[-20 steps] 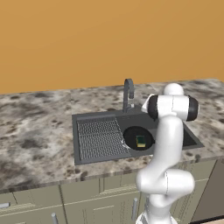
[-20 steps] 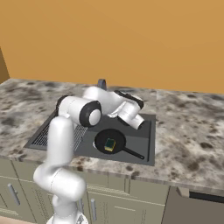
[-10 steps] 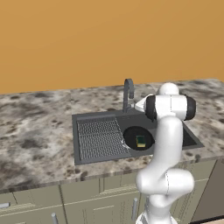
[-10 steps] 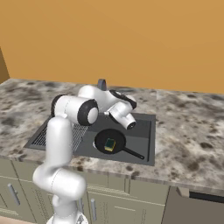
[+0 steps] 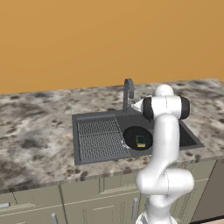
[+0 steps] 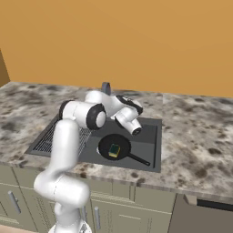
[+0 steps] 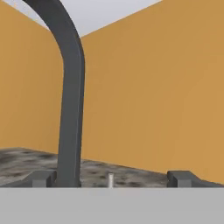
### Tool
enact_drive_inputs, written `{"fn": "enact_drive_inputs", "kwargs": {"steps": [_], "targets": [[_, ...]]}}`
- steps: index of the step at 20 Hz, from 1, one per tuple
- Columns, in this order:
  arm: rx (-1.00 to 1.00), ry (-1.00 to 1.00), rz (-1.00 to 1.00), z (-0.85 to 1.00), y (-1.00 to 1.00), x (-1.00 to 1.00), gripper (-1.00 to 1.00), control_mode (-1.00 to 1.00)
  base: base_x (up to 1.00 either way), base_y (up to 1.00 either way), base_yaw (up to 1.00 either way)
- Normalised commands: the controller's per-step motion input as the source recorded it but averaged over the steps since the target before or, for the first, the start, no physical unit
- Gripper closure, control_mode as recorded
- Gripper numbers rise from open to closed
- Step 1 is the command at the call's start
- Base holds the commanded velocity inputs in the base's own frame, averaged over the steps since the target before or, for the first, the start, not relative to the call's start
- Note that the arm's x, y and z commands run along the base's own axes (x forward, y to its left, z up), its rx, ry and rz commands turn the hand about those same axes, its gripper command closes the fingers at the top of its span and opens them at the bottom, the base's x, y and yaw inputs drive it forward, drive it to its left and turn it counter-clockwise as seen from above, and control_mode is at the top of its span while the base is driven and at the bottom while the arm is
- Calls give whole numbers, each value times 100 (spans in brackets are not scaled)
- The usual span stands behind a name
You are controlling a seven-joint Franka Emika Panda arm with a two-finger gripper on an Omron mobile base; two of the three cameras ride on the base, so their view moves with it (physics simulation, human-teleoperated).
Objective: Pick the pan and sponge and place them into the sink. Then turn on the water.
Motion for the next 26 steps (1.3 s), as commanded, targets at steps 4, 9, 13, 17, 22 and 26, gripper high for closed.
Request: {"fn": "enact_drive_inputs", "kwargs": {"steps": [4, 9, 13, 17, 22, 26], "targets": [[3, 0, 0, -6, -17, 43, -100, -100, 0, 0, 0], [0, 0, 0, -18, 0, 31, -100, -100, 0, 0, 0], [0, 0, 0, -38, 0, 3, -100, -100, 0, 0, 0], [0, 0, 0, -30, 0, 1, -100, -100, 0, 0, 0], [0, 0, 0, -8, 0, 2, -100, -100, 0, 0, 0], [0, 0, 0, 0, 4, 0, -100, -100, 0, 0, 0]]}}
